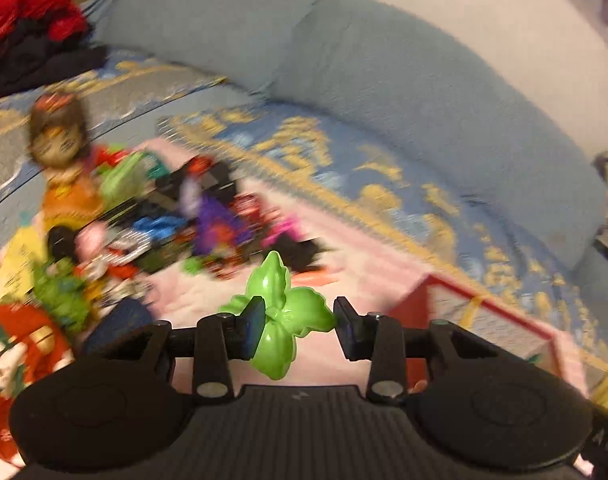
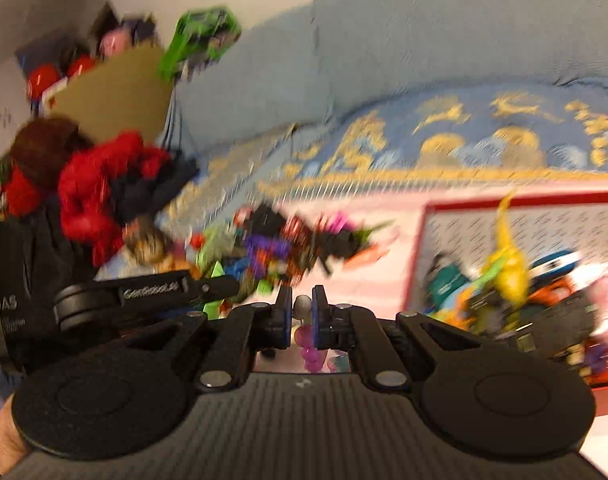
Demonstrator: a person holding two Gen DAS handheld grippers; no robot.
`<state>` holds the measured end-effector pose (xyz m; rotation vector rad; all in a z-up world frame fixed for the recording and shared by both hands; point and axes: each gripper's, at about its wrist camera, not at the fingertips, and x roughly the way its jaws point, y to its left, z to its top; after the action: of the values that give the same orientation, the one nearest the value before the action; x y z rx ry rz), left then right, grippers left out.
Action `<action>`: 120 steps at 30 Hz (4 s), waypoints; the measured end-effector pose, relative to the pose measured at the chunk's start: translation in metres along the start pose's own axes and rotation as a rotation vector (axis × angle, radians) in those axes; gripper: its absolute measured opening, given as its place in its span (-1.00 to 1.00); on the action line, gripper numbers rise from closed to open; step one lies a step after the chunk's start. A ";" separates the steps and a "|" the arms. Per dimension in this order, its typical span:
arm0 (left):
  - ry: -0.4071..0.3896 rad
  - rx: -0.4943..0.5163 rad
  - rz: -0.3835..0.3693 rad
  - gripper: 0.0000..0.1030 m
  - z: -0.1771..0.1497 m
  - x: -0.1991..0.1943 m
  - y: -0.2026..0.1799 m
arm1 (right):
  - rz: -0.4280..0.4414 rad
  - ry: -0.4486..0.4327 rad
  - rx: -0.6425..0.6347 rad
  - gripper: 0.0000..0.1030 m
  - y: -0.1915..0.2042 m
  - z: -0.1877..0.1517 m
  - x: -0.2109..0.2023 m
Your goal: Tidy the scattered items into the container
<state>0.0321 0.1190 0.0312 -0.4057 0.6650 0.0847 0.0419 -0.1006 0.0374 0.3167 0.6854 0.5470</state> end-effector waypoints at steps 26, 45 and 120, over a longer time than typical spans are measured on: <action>0.322 0.380 0.015 0.17 -0.048 0.106 -0.171 | -0.336 0.040 0.137 -0.24 -0.153 0.010 -0.026; 0.227 0.487 0.154 0.57 -0.064 0.040 -0.219 | -0.644 0.061 0.116 0.63 -0.138 0.004 -0.098; 0.418 0.594 -0.021 0.81 -0.143 -0.018 -0.230 | -0.769 0.215 0.042 0.95 -0.108 -0.038 -0.168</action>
<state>-0.0184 -0.1478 0.0181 0.1515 1.0549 -0.2219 -0.0516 -0.2807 0.0468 0.0155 0.9581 -0.1712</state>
